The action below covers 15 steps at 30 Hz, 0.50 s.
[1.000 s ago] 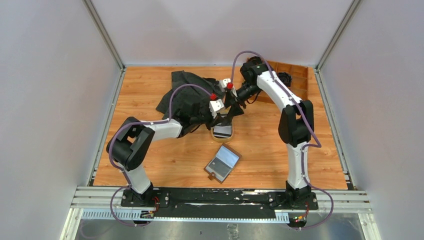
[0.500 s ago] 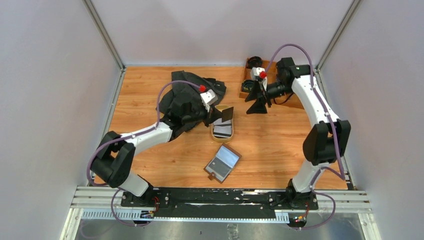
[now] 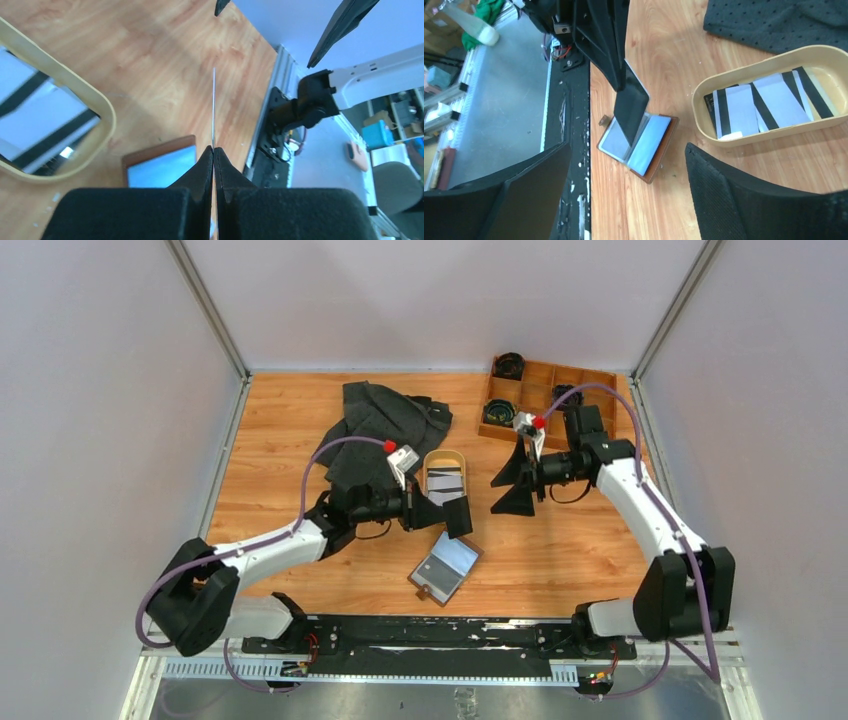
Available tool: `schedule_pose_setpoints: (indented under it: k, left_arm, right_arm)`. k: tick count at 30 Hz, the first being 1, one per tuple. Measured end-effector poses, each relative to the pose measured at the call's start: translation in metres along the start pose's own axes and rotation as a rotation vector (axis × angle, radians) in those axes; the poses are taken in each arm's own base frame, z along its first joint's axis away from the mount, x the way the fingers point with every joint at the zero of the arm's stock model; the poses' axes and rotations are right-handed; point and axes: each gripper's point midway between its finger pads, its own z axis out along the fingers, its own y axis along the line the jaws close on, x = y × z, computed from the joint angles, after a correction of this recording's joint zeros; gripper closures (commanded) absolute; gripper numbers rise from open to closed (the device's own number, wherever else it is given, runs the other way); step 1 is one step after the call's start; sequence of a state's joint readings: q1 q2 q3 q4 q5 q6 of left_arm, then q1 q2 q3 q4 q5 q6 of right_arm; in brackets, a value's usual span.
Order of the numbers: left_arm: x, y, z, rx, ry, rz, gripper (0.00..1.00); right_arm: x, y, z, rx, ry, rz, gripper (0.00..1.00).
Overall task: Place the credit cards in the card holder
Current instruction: Pick up the credit card from the storage box.
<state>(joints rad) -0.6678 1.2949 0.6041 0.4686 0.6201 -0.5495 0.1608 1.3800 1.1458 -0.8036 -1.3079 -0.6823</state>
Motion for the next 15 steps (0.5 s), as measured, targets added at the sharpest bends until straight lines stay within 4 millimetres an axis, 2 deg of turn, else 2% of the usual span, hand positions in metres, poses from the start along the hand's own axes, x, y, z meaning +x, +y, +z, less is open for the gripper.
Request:
schedule_pose_setpoints:
  k: [3, 7, 11, 15]
  left_arm:
    - [0.014, -0.011, -0.009, 0.021, -0.012, -0.036, 1.0]
    - [0.025, -0.017, -0.014, 0.045, -0.048, -0.088, 1.0]
    - [0.037, -0.02, -0.011, 0.078, -0.063, -0.149, 1.0]
    - [0.032, -0.026, -0.008, 0.113, -0.096, -0.168, 1.0]
  right_arm:
    - [0.012, 0.011, 0.002, 0.018, -0.042, 0.01, 0.0]
    - [0.022, 0.02, 0.005, 0.031, -0.1, 0.016, 0.0]
    - [0.02, 0.012, 0.01, 0.027, -0.129, 0.065, 0.02]
    - [0.025, 0.005, 0.021, -0.002, -0.114, 0.13, 0.09]
